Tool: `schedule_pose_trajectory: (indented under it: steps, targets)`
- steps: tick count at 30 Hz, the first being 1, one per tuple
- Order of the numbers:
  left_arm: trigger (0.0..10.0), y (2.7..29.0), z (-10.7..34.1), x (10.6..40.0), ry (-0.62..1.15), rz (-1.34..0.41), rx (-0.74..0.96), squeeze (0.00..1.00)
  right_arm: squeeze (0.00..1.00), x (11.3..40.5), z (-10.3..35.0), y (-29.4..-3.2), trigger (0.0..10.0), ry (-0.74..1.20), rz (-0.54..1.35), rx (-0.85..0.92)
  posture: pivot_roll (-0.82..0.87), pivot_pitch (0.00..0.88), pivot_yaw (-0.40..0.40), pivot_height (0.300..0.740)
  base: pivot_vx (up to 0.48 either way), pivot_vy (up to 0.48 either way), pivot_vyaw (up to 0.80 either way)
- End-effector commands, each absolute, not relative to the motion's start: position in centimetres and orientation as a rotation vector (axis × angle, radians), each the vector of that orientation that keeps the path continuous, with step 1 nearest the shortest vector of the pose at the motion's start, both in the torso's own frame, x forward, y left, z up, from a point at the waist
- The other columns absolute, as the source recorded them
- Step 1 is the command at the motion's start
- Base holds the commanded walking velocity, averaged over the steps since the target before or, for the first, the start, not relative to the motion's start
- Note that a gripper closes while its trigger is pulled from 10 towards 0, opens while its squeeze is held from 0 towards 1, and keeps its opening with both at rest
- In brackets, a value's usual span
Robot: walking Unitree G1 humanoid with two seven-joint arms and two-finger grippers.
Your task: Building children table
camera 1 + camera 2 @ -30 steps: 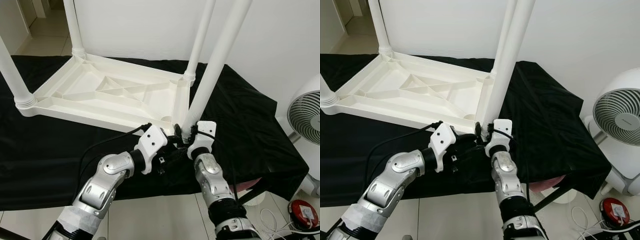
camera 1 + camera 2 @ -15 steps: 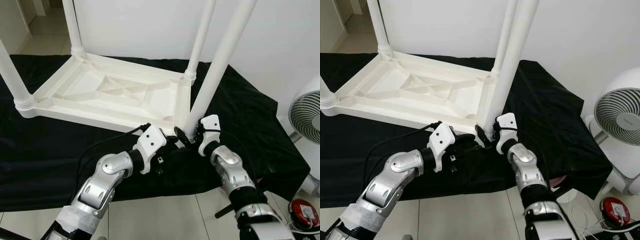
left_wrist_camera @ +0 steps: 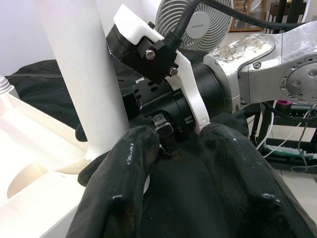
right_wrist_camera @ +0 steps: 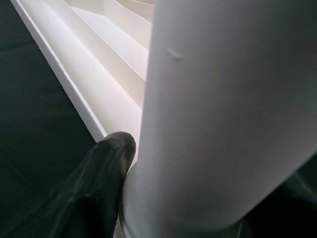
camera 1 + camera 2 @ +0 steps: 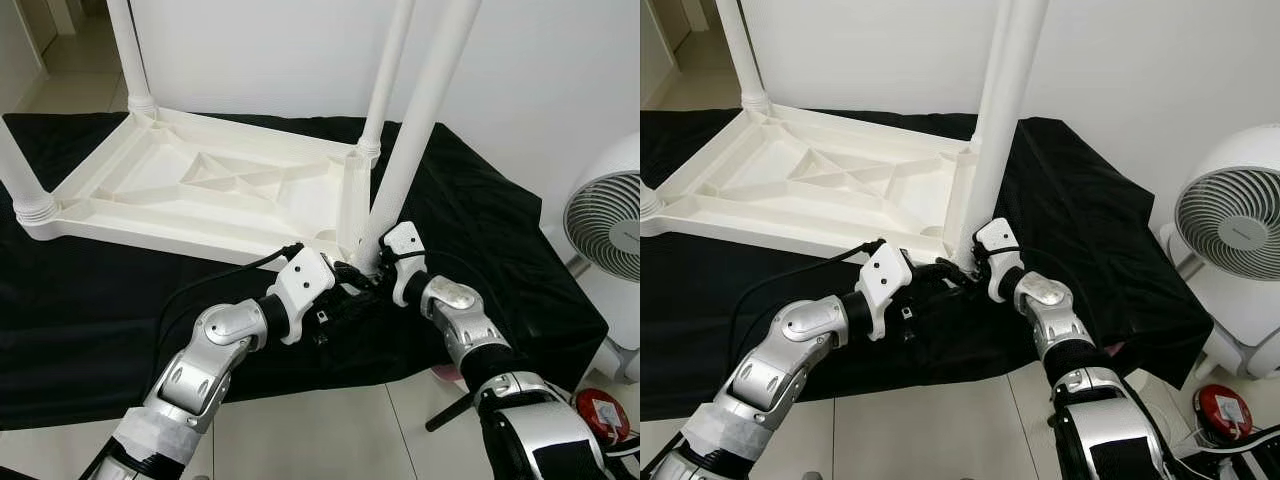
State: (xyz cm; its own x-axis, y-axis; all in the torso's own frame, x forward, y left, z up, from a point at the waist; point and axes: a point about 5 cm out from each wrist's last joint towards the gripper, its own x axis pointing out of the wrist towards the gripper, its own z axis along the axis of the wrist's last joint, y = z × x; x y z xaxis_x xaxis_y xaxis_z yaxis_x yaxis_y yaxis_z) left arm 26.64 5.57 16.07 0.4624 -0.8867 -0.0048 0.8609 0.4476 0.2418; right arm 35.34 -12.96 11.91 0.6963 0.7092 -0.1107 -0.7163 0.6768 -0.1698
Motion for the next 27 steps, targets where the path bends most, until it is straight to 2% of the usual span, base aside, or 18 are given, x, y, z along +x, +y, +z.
schedule_pose_trajectory:
  steps: [1,4,5,6,7,21,27]
  targets:
    - [10.0,5.6,16.2,26.8,-0.13,-1.065,0.227,0.0,0.0,35.1,11.2,-13.3,0.0,0.078,0.843,-0.207,-0.03,0.0,-0.08,0.74,0.0,0.0,0.0]
    - [10.0,5.6,16.2,26.8,-0.13,-1.063,0.225,0.0,0.0,35.0,11.1,-13.6,0.0,0.078,0.838,-0.208,-0.03,0.0,-0.078,0.74,0.0,0.0,0.0]
    - [10.0,5.6,16.2,26.8,-0.129,-1.063,0.225,0.0,0.0,35.0,11.0,-13.8,0.5,0.08,0.826,-0.204,-0.03,0.0,-0.078,0.74,0.0,0.0,0.0]
    - [10.0,5.6,16.2,26.8,-0.129,-1.063,0.225,0.0,0.0,35.0,11.0,-13.8,0.5,0.08,0.826,-0.204,-0.03,0.0,-0.078,0.74,0.0,0.0,0.0]
    - [10.0,5.6,16.2,26.9,-0.129,-1.064,0.225,0.0,0.0,35.1,10.9,-14.1,10.0,0.086,0.8,-0.19,-0.04,0.0,-0.076,0.74,0.0,0.0,0.0]
    - [10.0,5.6,16.2,26.9,-0.129,-1.068,0.227,0.0,0.0,35.4,10.2,-14.0,10.0,0.09,0.558,-0.141,-0.04,0.0,-0.076,0.74,0.0,0.0,0.0]
    - [10.0,5.4,16.0,26.8,-0.122,-1.074,0.22,0.0,0.0,34.7,9.7,-12.2,10.0,0.075,0.278,-0.006,-0.05,0.0,-0.073,0.74,0.0,0.0,0.0]
